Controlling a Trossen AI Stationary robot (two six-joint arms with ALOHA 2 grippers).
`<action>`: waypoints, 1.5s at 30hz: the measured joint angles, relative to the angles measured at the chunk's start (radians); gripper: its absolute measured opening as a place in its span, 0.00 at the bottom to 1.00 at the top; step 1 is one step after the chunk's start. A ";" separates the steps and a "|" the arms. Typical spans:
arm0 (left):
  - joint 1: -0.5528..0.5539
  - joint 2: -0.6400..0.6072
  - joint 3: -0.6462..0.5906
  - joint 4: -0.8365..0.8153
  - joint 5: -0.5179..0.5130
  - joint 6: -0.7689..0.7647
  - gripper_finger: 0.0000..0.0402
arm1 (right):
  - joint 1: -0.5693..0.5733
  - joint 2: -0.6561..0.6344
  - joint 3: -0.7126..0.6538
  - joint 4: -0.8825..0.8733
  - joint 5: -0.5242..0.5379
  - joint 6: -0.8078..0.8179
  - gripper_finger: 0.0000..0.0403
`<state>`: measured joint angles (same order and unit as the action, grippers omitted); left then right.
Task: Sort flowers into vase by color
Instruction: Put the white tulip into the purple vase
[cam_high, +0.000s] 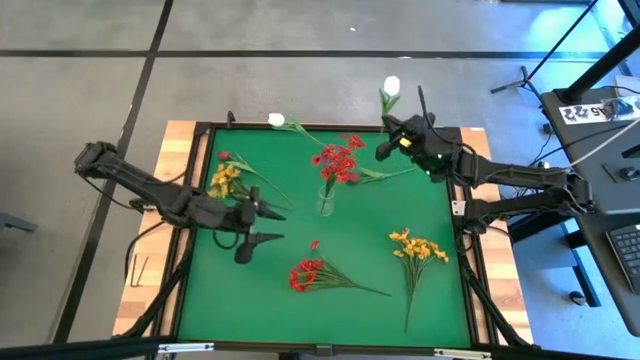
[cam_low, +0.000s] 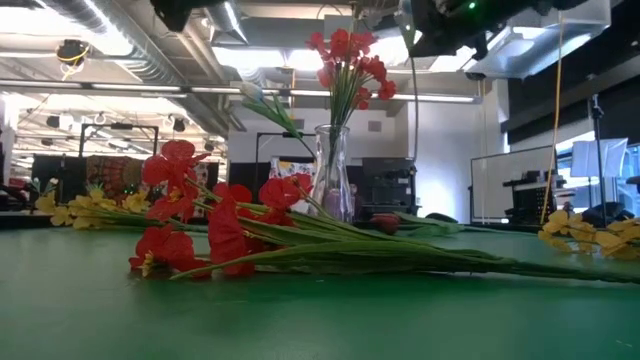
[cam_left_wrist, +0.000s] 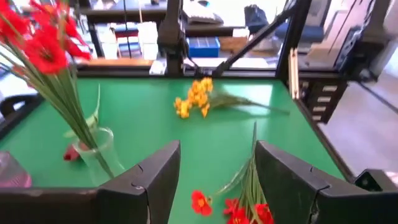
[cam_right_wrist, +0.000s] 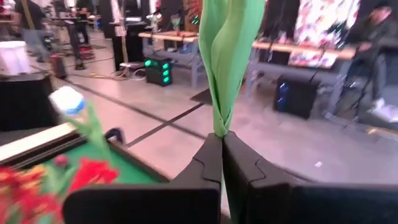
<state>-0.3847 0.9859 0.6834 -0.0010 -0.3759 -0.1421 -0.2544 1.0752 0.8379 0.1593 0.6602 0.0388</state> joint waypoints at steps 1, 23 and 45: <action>0.000 -0.014 0.000 0.003 0.000 0.005 0.51 | -0.017 0.010 0.000 0.024 -0.008 -0.025 0.00; 0.388 -0.063 -0.001 -0.018 0.205 0.064 0.51 | -0.393 0.425 0.000 0.724 -0.882 0.035 0.00; 0.522 -0.060 -0.219 0.386 0.210 -0.146 0.51 | -0.393 0.446 0.000 0.624 -1.039 0.032 0.00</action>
<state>0.1371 0.9264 0.4644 0.3850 -0.1658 -0.2877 -0.6476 1.5211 0.8379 0.7837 -0.3786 0.0706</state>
